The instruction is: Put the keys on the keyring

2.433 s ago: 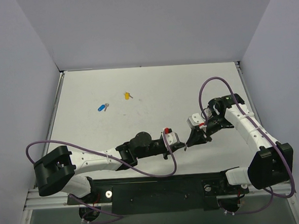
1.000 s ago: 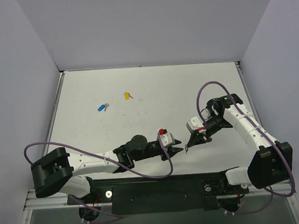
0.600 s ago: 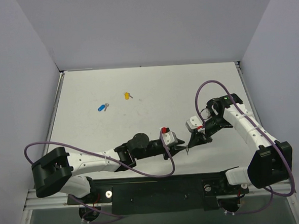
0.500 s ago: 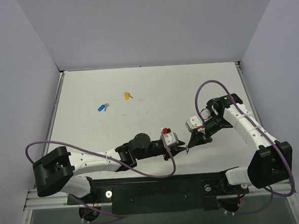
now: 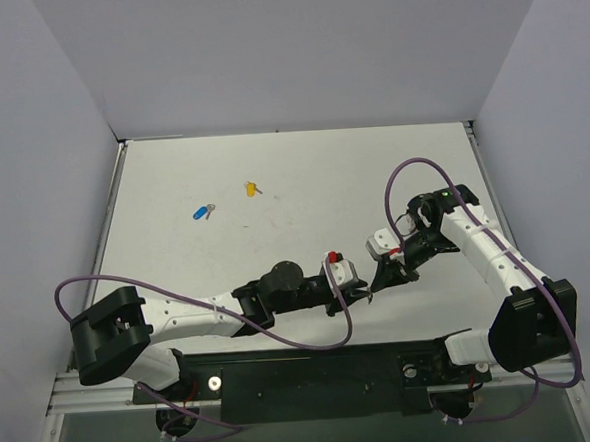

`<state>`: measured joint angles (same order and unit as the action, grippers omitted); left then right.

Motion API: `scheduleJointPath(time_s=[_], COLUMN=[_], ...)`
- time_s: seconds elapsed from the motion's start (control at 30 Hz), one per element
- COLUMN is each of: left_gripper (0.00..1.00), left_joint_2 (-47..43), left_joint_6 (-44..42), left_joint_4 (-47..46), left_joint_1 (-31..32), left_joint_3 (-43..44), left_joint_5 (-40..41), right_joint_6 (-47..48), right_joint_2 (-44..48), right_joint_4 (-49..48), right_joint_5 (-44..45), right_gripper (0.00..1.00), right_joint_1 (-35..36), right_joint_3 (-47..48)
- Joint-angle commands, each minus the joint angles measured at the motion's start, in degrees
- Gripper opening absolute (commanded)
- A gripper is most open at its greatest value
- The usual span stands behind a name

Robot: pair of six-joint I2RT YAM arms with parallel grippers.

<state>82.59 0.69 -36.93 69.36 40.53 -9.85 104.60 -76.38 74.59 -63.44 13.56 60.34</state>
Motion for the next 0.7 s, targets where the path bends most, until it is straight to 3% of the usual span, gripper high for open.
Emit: scheduleJointPath(time_s=[0.0,0.3,0.67], left_gripper=[0.31,0.27,0.12], left_joint_2=[0.5,1.1,1.4], left_joint_6=[-0.3,-0.4,-0.3], left_joint_4=[-0.5,0.3,1.6], left_joint_1=[0.3,0.4,0.4], left_joint_3=[2.9,3.7,3.8], left_joint_5=[0.2,0.0,-0.2], right_joint_6=[0.3,0.1,0.1], right_joint_2=[0.0,-0.1,0.4], right_joint_4=[12.2,12.2,12.3], right_joint_5=[-1.5,-1.4,-1.7], right_gripper=[0.00,0.00,0.00], right_joint_1=[0.2,0.2,0.2], right_joint_3=[0.6,0.7,0.6])
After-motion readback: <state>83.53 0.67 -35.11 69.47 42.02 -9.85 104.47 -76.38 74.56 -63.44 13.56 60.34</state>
